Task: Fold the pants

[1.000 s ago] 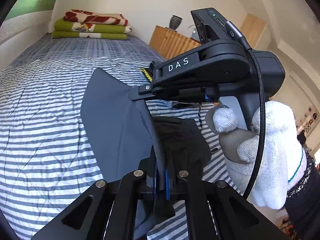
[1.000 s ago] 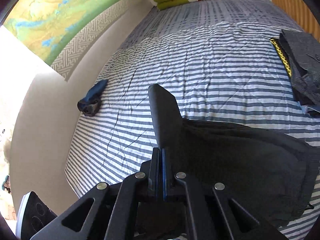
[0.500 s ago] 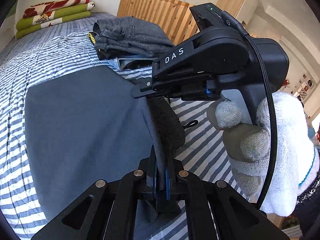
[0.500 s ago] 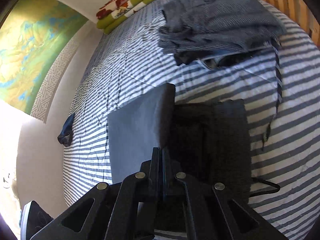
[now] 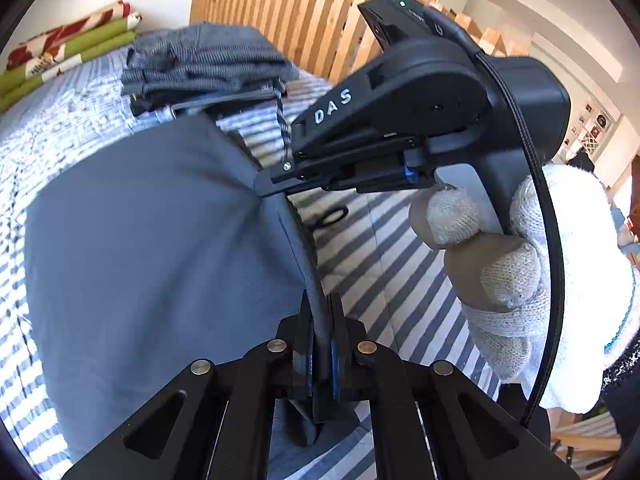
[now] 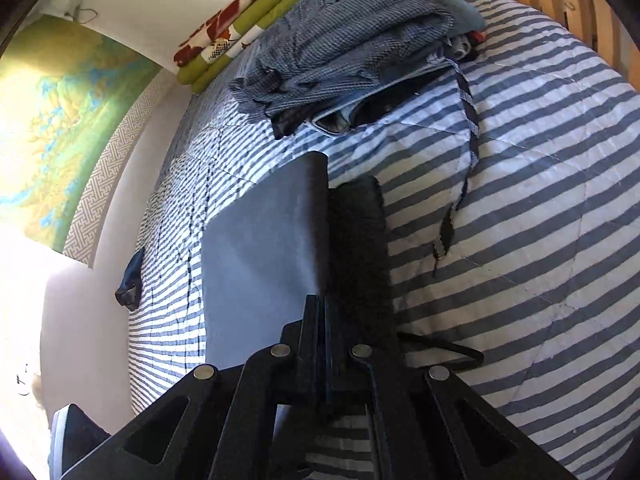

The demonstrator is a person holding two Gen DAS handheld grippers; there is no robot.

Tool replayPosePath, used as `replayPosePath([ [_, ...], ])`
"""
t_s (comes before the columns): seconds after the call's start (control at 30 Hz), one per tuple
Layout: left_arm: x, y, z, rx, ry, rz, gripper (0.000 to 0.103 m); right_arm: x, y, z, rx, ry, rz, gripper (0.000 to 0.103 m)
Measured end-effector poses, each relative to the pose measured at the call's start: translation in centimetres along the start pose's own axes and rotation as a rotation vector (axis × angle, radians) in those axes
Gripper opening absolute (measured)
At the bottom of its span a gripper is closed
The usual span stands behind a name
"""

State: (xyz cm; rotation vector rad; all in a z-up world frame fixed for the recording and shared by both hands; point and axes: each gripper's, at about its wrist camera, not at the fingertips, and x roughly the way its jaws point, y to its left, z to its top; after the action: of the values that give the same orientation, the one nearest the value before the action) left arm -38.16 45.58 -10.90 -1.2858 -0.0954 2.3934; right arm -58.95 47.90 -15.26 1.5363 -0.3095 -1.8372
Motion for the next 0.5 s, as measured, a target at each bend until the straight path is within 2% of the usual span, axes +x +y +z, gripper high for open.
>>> replayPosePath([
  [0.07, 0.5, 0.1, -0.3, 0.019, 0.030, -0.015, 0.006, 0.7, -0.5, -0.3, 0.005, 0.020, -0.029, 0.002],
  [0.17, -1.0, 0.1, -0.8, 0.017, 0.067, -0.059, 0.021, 1.2, 0.3, -0.2, -0.041, 0.036, -0.095, 0.004],
  [0.2, -2.2, 0.3, -1.2, 0.020, 0.068, -0.079, 0.029, 1.0, 0.5, -0.3, -0.054, 0.036, -0.111, 0.006],
  [0.23, -3.6, 0.6, -1.6, 0.022, 0.058, -0.101, 0.033, 0.8, 0.8, -0.1, -0.072, 0.038, -0.128, 0.009],
  [0.27, -5.1, 1.1, -2.3, 0.019, 0.046, -0.113, 0.041, 0.3, 1.2, -0.1, -0.092, 0.032, -0.146, 0.018],
  [0.3, -6.7, 1.8, -3.0, 0.015, 0.031, -0.118, 0.047, -0.4, 1.5, -0.1, -0.114, 0.006, -0.171, 0.022],
  [0.33, -8.3, 2.9, -3.7, 0.004, 0.015, -0.112, 0.049, -1.3, 1.9, -0.2, -0.139, -0.031, -0.203, 0.028],
  [0.4, -10.5, 5.6, -5.0, -0.036, -0.003, -0.051, 0.049, -3.1, 2.8, -0.6, -0.180, -0.097, -0.241, 0.028],
  [0.5, -11.7, 10.4, -6.6, -0.117, -0.002, 0.058, 0.048, -4.5, 4.8, -1.7, -0.250, -0.152, -0.210, 0.028],
])
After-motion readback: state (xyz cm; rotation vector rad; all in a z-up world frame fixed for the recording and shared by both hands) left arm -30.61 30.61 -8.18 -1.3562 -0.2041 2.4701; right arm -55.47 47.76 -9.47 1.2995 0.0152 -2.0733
